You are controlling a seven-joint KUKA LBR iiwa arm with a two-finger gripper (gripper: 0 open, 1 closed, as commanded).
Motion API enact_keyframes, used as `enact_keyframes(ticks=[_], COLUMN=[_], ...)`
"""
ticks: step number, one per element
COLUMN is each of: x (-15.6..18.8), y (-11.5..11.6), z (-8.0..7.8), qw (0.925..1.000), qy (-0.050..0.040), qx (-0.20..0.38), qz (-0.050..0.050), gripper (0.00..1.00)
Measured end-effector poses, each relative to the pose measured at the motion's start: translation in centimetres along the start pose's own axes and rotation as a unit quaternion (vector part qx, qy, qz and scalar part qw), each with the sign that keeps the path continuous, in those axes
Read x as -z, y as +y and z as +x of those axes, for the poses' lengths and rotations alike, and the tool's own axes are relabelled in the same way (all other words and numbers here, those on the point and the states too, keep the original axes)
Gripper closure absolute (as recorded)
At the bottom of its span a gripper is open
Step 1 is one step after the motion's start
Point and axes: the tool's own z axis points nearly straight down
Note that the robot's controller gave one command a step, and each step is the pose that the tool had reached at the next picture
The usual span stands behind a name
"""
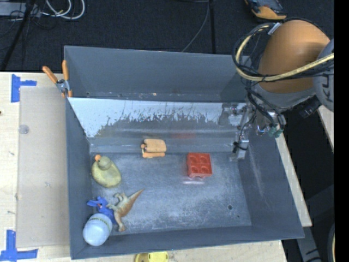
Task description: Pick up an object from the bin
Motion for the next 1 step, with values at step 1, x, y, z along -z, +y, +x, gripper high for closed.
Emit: enact_keyframes(ticks=[1], x=[0.50], y=[0.01], z=[-0.10], qw=[1.0000], qy=[-0.0038], qx=[0.000], qz=[0.000], gripper=[0.00])
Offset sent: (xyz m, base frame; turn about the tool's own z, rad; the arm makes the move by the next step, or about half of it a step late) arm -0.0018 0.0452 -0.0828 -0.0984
